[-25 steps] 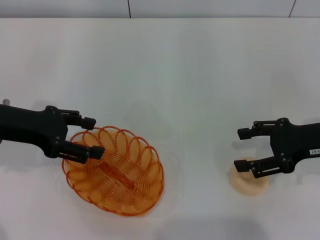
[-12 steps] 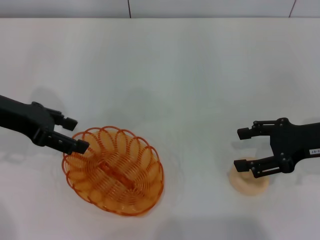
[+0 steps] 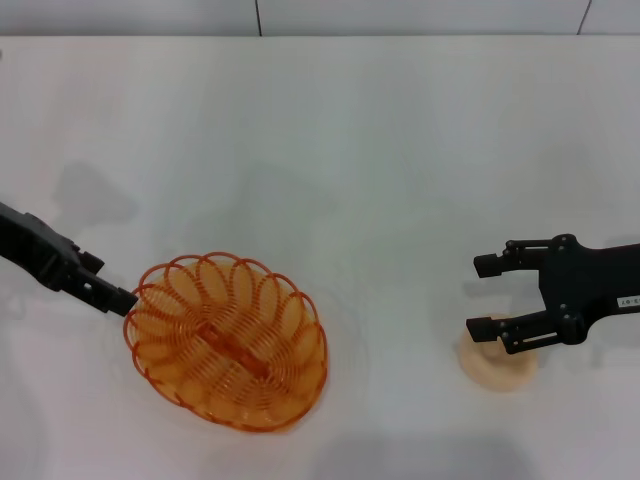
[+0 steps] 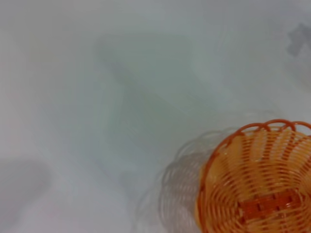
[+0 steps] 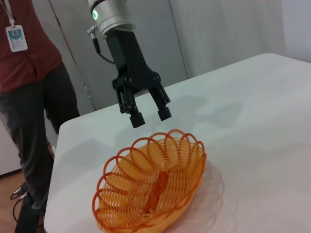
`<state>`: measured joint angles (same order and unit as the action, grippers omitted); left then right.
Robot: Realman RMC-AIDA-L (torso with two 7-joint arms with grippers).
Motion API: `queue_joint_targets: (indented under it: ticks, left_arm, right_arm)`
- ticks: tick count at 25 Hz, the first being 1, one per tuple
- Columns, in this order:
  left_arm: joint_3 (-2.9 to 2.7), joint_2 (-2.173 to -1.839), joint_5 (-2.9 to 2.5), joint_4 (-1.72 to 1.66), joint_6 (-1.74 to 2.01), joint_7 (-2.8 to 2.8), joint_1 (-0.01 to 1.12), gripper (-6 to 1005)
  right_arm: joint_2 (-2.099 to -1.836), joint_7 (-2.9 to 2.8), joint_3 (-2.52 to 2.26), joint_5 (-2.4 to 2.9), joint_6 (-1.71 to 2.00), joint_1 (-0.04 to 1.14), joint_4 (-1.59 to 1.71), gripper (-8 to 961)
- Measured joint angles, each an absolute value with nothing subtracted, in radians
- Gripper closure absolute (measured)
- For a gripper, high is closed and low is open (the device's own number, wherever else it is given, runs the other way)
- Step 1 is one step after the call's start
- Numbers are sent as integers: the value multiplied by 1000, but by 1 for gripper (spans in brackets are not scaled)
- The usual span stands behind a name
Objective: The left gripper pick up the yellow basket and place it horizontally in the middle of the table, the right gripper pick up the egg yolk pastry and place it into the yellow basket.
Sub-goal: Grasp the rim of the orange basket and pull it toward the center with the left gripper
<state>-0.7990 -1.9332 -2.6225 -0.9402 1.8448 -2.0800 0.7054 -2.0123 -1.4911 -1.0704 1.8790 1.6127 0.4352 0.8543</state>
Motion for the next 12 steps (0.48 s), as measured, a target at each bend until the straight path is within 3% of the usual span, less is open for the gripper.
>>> queue_joint_targets:
  ticks: [12]
  left_arm:
    - [-888,-1947,-2670,-930,1829,-2214,765,183]
  right_arm:
    - [-2013,-1491,-1074,1871,1616,440,854,112]
